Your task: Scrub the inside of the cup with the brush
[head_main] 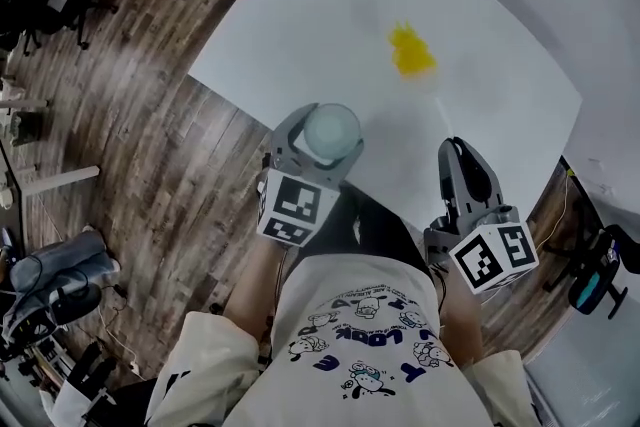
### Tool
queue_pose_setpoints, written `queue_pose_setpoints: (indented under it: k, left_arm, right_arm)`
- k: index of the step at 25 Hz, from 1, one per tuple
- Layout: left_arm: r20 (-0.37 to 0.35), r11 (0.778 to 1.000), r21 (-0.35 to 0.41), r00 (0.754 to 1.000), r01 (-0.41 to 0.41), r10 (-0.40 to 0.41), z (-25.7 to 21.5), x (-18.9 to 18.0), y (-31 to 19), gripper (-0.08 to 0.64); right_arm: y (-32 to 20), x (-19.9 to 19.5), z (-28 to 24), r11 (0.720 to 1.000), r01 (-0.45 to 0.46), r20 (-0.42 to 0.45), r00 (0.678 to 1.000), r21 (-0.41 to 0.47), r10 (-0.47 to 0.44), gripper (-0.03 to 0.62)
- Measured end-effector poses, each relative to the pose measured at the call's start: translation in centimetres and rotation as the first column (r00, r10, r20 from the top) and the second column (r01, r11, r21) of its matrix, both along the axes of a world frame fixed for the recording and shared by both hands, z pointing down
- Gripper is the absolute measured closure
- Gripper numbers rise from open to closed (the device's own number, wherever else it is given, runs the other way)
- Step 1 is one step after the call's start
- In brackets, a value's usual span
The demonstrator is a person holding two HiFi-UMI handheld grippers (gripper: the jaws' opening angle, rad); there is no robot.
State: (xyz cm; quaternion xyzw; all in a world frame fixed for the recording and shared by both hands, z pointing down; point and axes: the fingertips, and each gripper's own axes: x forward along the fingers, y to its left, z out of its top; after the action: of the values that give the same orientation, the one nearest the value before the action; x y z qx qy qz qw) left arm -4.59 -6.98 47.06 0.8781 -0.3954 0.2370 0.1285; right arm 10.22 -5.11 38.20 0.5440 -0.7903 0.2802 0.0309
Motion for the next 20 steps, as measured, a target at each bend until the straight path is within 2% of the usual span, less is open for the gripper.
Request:
queue_pose_setpoints:
  k: [3, 8, 14, 20]
  left_arm:
    - [0.015, 1.0, -0.007, 1.0, -0.022, 0.022, -0.8, 0.4, 0.2, 0.187]
    - [-0.001, 0.999, -0.046, 1.0, -0.027, 0.027, -2.3, 1.2, 0.5, 0.187]
    - [0.083, 0.997, -0.076, 0.996, -0.027, 0.033, -2.4, 2.3, 1.3, 0.187]
    - [0.137, 0.984, -0.169, 0.988, -0.051, 0.075, -1.5, 2.6, 2.2, 0.187]
  right_arm:
    - [0.6, -0.2, -0.9, 0.998, 0.059, -0.017, 0.998, 0.011, -0.059, 0.548]
    - [1.4, -0.4, -3.1, 0.985, 0.167, -0.057, 0.985, 0.042, -0.165, 0.548]
    - [2.4, 0.6, -5.1, 0.954, 0.296, -0.112, 0.951, 0.054, -0.288, 0.548]
    - [2.9, 1.0, -6.7, 0.912, 0.406, -0.154, 0.906, 0.06, -0.393, 0.548]
